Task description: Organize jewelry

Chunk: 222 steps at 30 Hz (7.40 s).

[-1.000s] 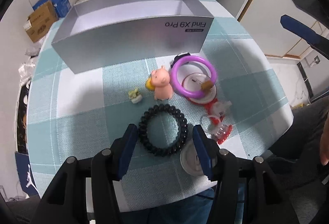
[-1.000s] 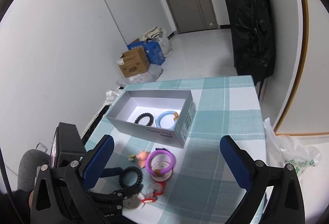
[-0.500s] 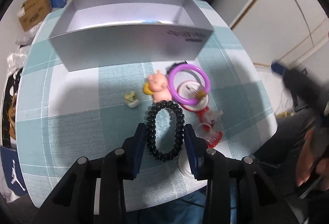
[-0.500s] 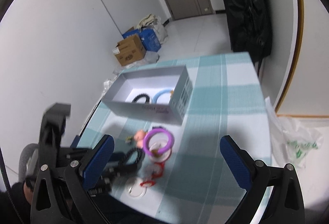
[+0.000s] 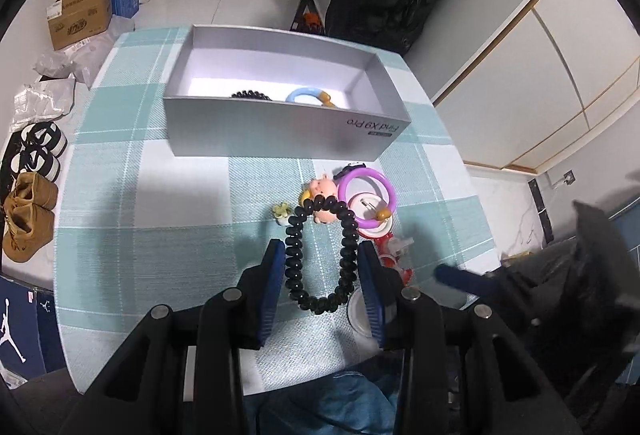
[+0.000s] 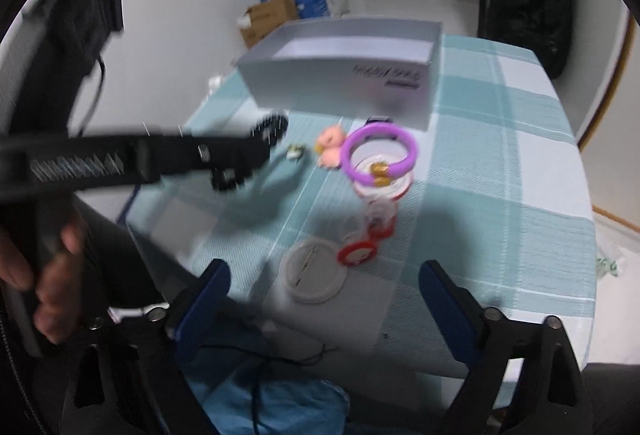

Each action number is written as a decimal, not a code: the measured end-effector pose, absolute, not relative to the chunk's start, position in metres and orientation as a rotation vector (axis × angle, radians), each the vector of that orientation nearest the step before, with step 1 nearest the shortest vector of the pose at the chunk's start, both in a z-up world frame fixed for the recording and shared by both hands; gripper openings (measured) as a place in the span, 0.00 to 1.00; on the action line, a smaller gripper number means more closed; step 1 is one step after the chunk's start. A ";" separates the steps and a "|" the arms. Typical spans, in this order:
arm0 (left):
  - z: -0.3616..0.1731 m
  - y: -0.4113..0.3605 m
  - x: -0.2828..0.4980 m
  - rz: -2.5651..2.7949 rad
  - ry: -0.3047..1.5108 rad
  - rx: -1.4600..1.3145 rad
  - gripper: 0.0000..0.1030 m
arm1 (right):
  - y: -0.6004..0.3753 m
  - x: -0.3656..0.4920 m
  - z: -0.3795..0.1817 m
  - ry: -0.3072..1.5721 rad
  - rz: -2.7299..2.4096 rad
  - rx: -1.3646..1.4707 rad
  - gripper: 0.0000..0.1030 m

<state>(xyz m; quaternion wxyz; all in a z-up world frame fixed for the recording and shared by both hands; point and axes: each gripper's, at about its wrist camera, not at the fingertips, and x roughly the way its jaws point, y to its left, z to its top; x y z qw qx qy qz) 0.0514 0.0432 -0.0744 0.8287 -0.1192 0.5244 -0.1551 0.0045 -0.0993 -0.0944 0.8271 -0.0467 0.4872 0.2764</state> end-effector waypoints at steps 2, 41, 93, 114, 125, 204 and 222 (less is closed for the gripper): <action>-0.071 0.048 0.048 -0.333 1.102 -0.265 0.31 | -0.093 0.002 -0.098 1.044 0.567 -0.143 0.74; -0.063 0.078 0.047 -0.323 1.055 -0.352 0.31 | -0.071 0.018 -0.078 0.985 0.626 -0.031 0.40; -0.068 0.067 0.174 -0.270 1.063 -0.346 0.31 | -0.101 0.214 -0.051 1.078 0.701 0.289 0.41; -0.057 0.061 0.165 -0.256 1.004 -0.293 0.53 | -0.113 0.205 -0.043 0.986 0.660 0.301 0.60; -0.037 0.072 0.121 -0.215 0.900 -0.294 0.53 | -0.124 0.173 -0.041 0.934 0.641 0.239 0.70; -0.070 0.054 0.079 -0.290 0.995 -0.183 0.10 | -0.088 0.101 -0.098 1.064 0.598 -0.196 0.50; -0.052 0.060 0.089 -0.282 0.930 -0.263 0.10 | -0.116 0.098 -0.057 0.981 0.692 0.057 0.48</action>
